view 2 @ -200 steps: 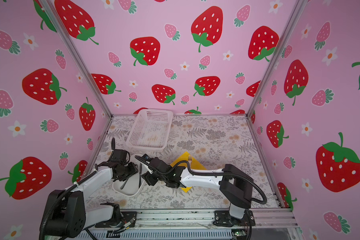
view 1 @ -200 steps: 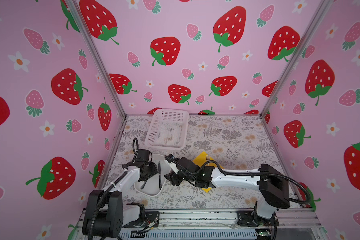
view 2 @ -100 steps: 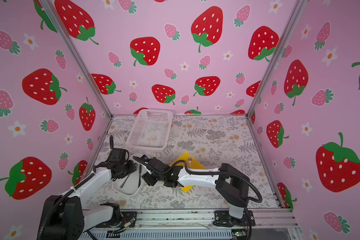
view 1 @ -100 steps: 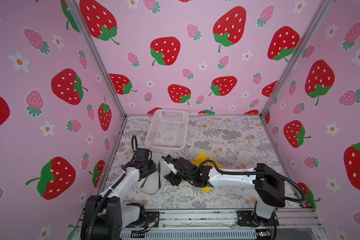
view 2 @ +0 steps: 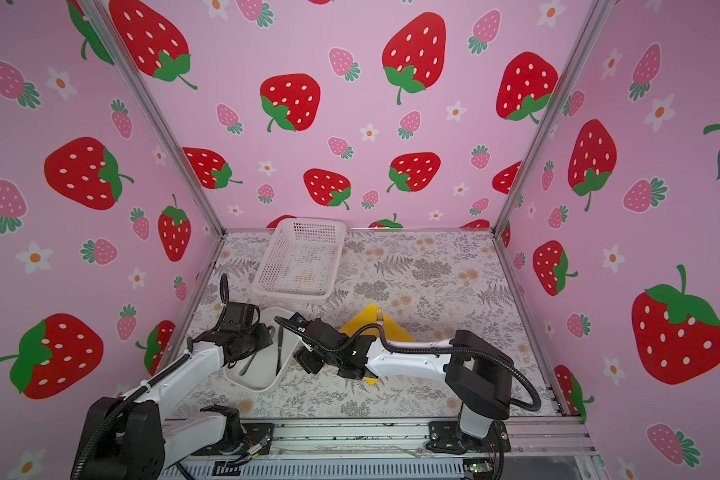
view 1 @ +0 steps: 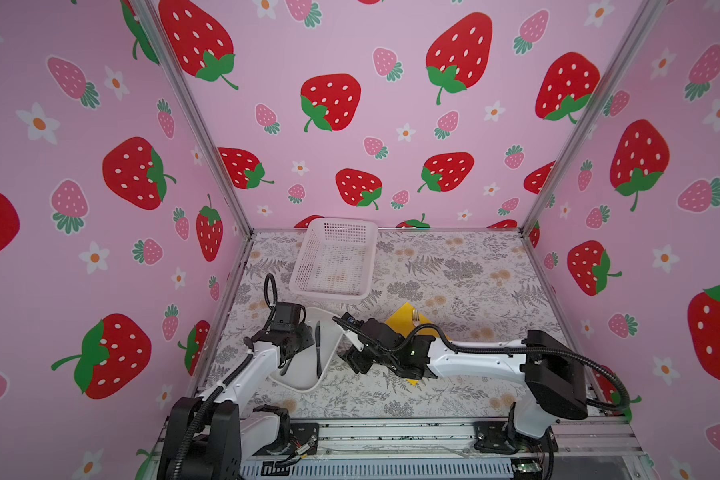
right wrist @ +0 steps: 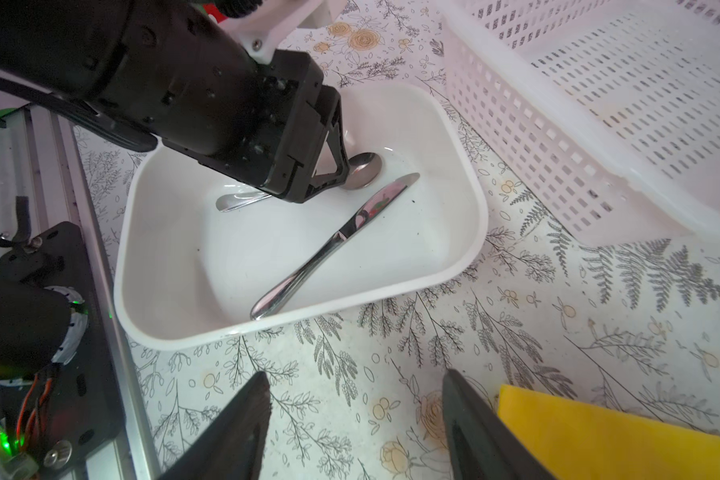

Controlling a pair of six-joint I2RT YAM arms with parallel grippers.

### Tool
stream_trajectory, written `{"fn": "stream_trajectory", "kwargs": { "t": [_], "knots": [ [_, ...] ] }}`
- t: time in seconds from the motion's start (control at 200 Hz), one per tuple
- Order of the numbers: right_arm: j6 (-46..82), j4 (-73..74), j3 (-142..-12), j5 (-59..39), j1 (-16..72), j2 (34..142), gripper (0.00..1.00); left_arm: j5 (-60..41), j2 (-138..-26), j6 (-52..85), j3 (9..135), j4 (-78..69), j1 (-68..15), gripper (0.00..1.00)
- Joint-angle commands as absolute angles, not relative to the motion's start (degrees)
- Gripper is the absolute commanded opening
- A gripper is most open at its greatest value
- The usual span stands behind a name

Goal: Place the utensils on the paper napkin and roll it up
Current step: 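Lower the left gripper and grasp the spoon handle in the tray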

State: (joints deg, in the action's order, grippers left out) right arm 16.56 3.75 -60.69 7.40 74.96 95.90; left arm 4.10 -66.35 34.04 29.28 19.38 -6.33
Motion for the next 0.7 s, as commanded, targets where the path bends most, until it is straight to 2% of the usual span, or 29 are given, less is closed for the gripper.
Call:
{"fn": "stream_trajectory", "kwargs": {
  "t": [0.0, 0.16, 0.695],
  "knots": [
    [14.43, 5.15, -58.75, 9.69, 74.71, 92.86, 0.68, 7.14, -66.80, 36.23, 27.49, 16.48, -6.70, 0.56],
    [14.32, 5.60, -56.23, 10.27, 74.43, 90.69, 0.68, 10.91, -65.71, 36.22, 26.96, 15.50, -8.01, 0.57],
    [14.19, 6.64, -52.39, 11.47, 73.83, 87.98, 0.69, 13.35, -70.05, 43.97, 24.72, 10.84, -9.58, 0.57]
  ]
}}
